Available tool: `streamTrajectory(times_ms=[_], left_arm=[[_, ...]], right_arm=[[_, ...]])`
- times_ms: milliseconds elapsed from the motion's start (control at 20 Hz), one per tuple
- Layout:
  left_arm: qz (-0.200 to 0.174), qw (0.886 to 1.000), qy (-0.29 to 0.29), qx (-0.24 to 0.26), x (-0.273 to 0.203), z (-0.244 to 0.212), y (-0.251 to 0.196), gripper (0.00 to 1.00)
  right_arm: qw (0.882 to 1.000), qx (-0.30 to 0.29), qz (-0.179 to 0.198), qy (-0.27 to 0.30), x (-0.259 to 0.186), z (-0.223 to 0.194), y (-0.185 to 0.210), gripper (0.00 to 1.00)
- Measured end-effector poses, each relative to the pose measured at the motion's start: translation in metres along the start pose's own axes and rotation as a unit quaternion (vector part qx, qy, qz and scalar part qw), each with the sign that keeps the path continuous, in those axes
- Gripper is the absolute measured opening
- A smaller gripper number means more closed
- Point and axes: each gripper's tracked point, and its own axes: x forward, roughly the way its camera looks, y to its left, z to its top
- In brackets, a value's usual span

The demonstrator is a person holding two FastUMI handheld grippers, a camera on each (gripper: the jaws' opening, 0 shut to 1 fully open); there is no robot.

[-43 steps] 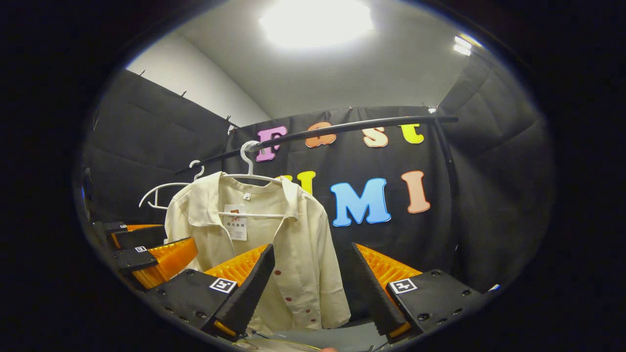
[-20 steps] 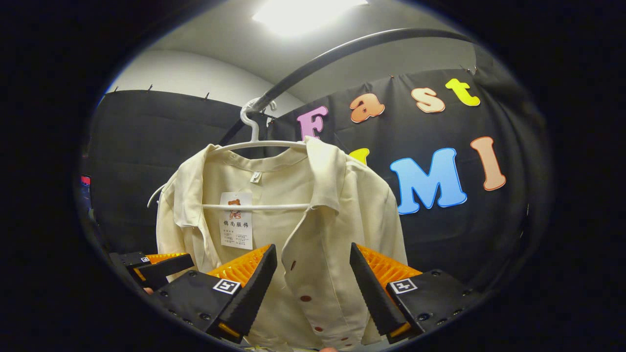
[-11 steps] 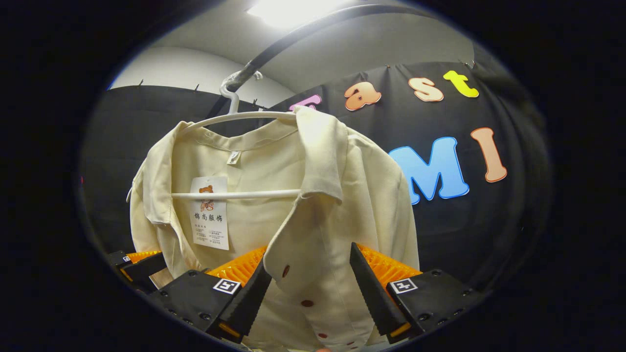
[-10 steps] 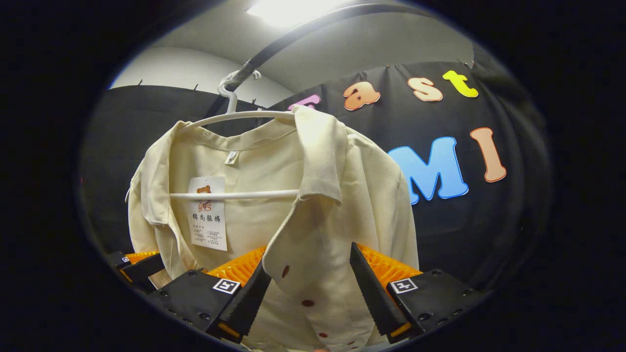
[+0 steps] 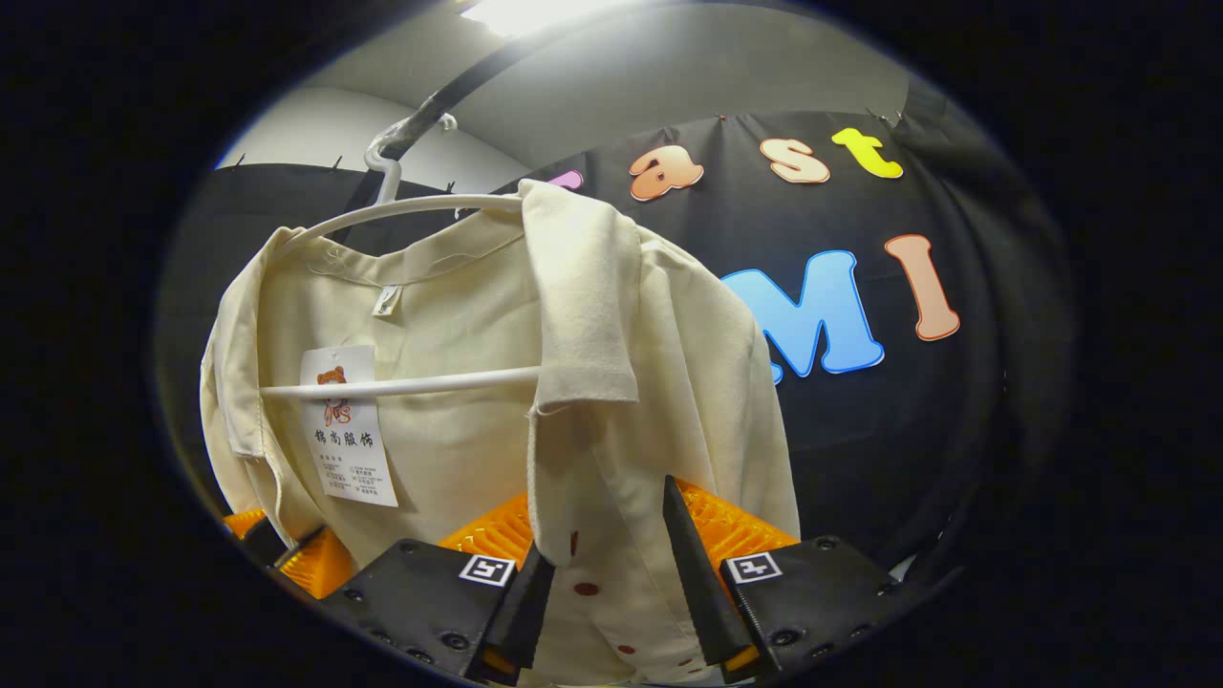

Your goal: Grasp the clothes on the hanger with both hands and then place them into the laundry hamper below.

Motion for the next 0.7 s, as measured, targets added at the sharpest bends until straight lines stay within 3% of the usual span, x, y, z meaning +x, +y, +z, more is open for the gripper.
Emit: streamTrajectory(times_ms=[50, 150, 200, 300, 350, 700], left_arm=[[-0.004, 1.000, 0.003, -0.005, 0.004, -0.002, -0.002, 0.29], [-0.009, 1.000, 0.004, -0.008, 0.006, -0.002, -0.003, 0.25], [0.009, 1.000, 0.003, -0.002, 0.007, -0.003, 0.004, 0.20], [0.010, 1.000, 0.006, -0.007, 0.005, -0.004, 0.013, 0.14], [0.007, 1.000, 0.007, -0.012, 0.005, -0.006, 0.015, 0.04], [0.017, 1.000, -0.003, 0.005, -0.012, 0.005, 0.043, 0.01]], right_arm=[[1.000, -0.005, -0.004, 0.001, -0.001, 0.002, -0.003, 0.54], [1.000, -0.016, -0.002, 0.002, 0.005, 0.003, -0.003, 0.19], [0.999, -0.033, -0.015, 0.007, 0.002, 0.003, -0.009, 0.19], [0.999, -0.047, -0.024, -0.005, 0.006, 0.007, -0.016, 0.02], [0.998, -0.060, -0.032, -0.008, 0.005, 0.008, -0.019, 0.01], [0.981, -0.142, -0.099, -0.089, -0.024, 0.044, -0.051, 0.01]])
